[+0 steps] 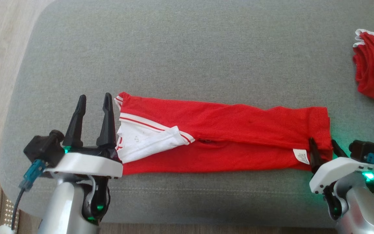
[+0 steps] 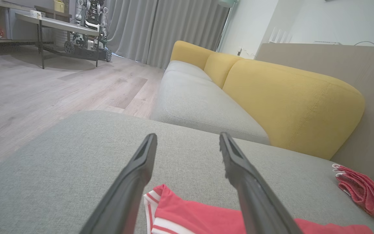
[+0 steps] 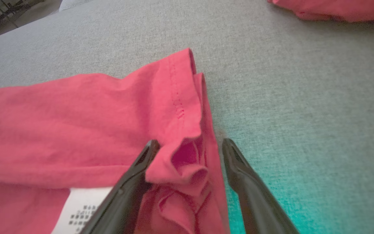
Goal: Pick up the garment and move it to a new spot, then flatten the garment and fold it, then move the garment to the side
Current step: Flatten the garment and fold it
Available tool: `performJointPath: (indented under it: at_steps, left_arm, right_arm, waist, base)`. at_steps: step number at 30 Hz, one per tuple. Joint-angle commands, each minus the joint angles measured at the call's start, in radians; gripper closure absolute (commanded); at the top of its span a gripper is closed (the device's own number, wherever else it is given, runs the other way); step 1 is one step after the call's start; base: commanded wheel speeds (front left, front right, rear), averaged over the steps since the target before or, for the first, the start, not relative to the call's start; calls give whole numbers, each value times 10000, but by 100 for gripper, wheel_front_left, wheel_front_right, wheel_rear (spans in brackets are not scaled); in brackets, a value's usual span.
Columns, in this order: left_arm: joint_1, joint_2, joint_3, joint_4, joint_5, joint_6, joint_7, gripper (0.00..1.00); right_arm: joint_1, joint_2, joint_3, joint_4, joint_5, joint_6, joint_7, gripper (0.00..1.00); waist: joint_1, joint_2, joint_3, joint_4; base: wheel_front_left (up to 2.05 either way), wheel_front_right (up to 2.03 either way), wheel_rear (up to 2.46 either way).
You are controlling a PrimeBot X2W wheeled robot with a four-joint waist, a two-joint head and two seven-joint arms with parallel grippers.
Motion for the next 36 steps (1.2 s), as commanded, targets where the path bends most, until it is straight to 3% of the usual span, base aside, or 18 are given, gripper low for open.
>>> performJointPath:
  at_steps: [1,20,21,22,23,29,36]
  left_arm:
    - [-270,55,379,-350,52,6,-122,0]
    - [-358,55,318,-419,-26,40,-122,0]
    - [-371,55,322,-423,-26,42,-122,0]
    - [-380,55,331,-428,-27,49,-122,0]
    - [-386,55,340,-430,-31,58,-122,0]
    - [-371,55,391,-402,-25,61,-122,0]
    - [-341,55,456,-419,-49,52,-122,0]
  right_arm:
    - [-201,65,384,50,21,-2,16,0]
    - [-731,-46,1120,1153,631,-2,28,0]
    - [-751,-30,1206,1190,732,-2,66,51]
    - [-770,-29,1287,1205,837,-2,79,91]
    - [-784,-40,1365,1214,922,-2,77,100]
    - [-843,-285,1657,1239,1231,-2,-50,100]
    - [-1270,-1174,1335,1445,965,-2,-378,100]
  waist:
    - [0,0,6,-5]
    - [0,0,197,81]
    - [0,0,210,86]
    - [0,0,219,87]
    - [0,0,221,87]
    - [0,0,174,62]
    - [0,0,101,-28]
  base:
    - [0,0,0]
    - [0,0,0]
    - [0,0,0]
    - [0,0,0]
    - [0,0,0]
    - [0,0,0]
    - [0,0,0]
